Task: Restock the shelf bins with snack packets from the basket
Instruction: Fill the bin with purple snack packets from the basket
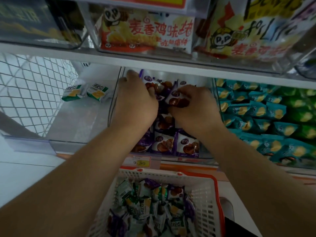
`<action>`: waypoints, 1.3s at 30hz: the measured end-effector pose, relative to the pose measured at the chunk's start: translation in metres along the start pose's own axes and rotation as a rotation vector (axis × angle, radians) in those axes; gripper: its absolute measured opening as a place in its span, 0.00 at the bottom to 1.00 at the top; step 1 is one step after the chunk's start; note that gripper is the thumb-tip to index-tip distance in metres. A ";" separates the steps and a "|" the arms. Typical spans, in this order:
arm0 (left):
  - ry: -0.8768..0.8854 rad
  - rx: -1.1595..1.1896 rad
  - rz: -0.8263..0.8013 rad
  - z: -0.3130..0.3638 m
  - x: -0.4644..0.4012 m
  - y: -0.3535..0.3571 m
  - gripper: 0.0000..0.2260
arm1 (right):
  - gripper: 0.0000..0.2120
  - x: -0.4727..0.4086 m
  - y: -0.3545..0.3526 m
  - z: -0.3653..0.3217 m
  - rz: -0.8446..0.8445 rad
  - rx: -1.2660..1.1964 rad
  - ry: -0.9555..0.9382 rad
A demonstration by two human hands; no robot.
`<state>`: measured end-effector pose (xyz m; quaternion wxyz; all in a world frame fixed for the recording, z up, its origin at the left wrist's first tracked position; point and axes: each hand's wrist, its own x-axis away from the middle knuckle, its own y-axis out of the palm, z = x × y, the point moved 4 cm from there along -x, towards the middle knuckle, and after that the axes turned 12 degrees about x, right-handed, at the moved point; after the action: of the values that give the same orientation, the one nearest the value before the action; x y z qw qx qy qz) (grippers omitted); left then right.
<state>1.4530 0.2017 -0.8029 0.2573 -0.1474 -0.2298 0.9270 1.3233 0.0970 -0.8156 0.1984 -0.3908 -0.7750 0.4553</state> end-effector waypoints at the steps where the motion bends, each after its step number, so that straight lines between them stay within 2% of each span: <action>1: 0.049 -0.015 0.015 0.004 -0.006 0.001 0.14 | 0.14 -0.008 0.000 -0.003 -0.007 0.090 -0.015; 4: 0.122 -0.093 -0.026 0.014 -0.019 0.010 0.08 | 0.10 -0.039 0.002 -0.009 -0.002 0.304 -0.008; 8: -0.021 -0.026 -0.093 0.000 -0.036 0.031 0.10 | 0.06 -0.070 0.016 -0.011 -0.038 0.311 0.033; 10: -0.120 -0.129 -0.167 -0.007 -0.036 0.040 0.05 | 0.07 -0.074 0.028 -0.012 -0.034 0.360 0.011; 11: -0.160 -0.207 -0.200 -0.012 -0.035 0.044 0.05 | 0.09 -0.075 0.033 -0.012 0.002 0.393 -0.010; 13: -0.109 -0.294 -0.263 -0.008 -0.026 0.047 0.16 | 0.04 -0.071 0.036 -0.013 0.109 0.471 -0.056; 14: -0.072 -0.306 -0.295 -0.005 -0.021 0.046 0.19 | 0.07 -0.067 0.036 -0.013 0.146 0.487 -0.081; 16: 0.051 -0.367 -0.306 -0.003 -0.009 0.044 0.22 | 0.18 -0.057 0.038 -0.010 0.101 0.422 -0.075; 20: 0.271 -0.510 -0.390 -0.016 0.005 0.044 0.28 | 0.20 -0.034 0.039 -0.006 0.080 0.311 -0.184; 24: 0.137 -0.500 -0.523 -0.033 -0.003 0.047 0.30 | 0.26 -0.029 0.044 -0.004 0.038 0.372 -0.239; 29: 0.003 -0.561 -0.549 -0.037 -0.016 0.051 0.32 | 0.30 -0.039 0.041 -0.007 0.000 0.373 -0.285; 34: -0.011 -0.553 -0.542 -0.035 -0.023 0.051 0.31 | 0.41 -0.046 0.043 -0.007 -0.106 0.434 -0.301; 37: -0.030 -0.458 -0.527 -0.031 -0.021 0.049 0.30 | 0.42 -0.046 0.042 -0.006 -0.113 0.387 -0.301; 39: 0.035 -0.334 -0.478 -0.023 -0.020 0.043 0.27 | 0.40 -0.043 0.037 -0.006 -0.082 0.332 -0.287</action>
<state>1.4606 0.1662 -0.8407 0.4446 -0.1455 -0.4029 0.7866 1.3690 0.0770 -0.8429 0.1661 -0.2521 -0.7249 0.6192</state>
